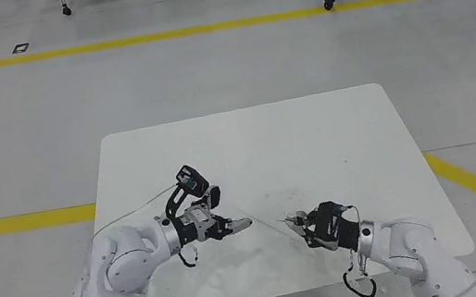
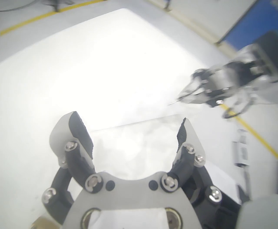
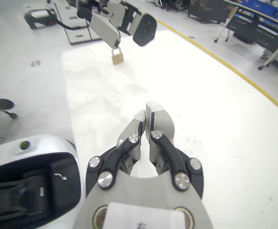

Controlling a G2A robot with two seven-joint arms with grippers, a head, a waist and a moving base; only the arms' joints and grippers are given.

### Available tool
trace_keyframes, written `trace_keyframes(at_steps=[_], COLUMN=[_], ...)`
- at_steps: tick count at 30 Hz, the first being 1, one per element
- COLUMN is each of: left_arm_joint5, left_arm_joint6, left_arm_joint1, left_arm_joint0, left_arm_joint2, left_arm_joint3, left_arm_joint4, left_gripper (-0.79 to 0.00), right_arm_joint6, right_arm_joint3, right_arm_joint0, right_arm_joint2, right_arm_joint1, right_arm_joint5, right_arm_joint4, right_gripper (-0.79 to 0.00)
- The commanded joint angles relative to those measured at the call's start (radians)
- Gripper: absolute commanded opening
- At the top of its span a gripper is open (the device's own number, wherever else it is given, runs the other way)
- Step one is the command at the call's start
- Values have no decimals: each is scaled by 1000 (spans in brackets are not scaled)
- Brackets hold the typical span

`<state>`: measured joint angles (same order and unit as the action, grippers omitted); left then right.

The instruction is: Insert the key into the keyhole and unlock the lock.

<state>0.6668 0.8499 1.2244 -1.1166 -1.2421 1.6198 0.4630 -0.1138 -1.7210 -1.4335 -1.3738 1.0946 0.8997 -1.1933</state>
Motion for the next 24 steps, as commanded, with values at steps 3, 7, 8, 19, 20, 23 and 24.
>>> trace_keyframes(at_steps=[3, 7, 8, 19, 20, 23, 24], left_arm_joint5=[60, 53, 61, 136, 139, 148, 153], left_arm_joint6=[243, 251, 243, 167, 164, 155, 150], left_arm_joint1=[-7, -7, -7, -2, -3, -8, -10], left_arm_joint0=[104, 177, 190, 287, 291, 302, 304], left_arm_joint2=[38, 123, 144, 279, 286, 307, 314], left_arm_joint3=[-139, -211, -226, -352, -355, -359, -361], left_arm_joint4=[-522, -548, -546, -531, -532, -531, -532], left_gripper=[0, -111, -169, -366, -388, -403, -409], right_arm_joint6=[-68, -169, -193, -365, -368, -375, -377], right_arm_joint3=[71, 106, 116, 188, 190, 199, 204], right_arm_joint0=[55, 115, 130, 236, 238, 246, 250], right_arm_joint2=[36, 110, 125, 198, 199, 206, 209], right_arm_joint1=[-4, -19, -24, -67, -70, -75, -76], right_arm_joint5=[113, 113, 113, 113, 113, 113, 113], right_arm_joint4=[224, 441, 494, 858, 867, 883, 885], right_gripper=[-785, -785, -785, -785, -785, -785, -785])
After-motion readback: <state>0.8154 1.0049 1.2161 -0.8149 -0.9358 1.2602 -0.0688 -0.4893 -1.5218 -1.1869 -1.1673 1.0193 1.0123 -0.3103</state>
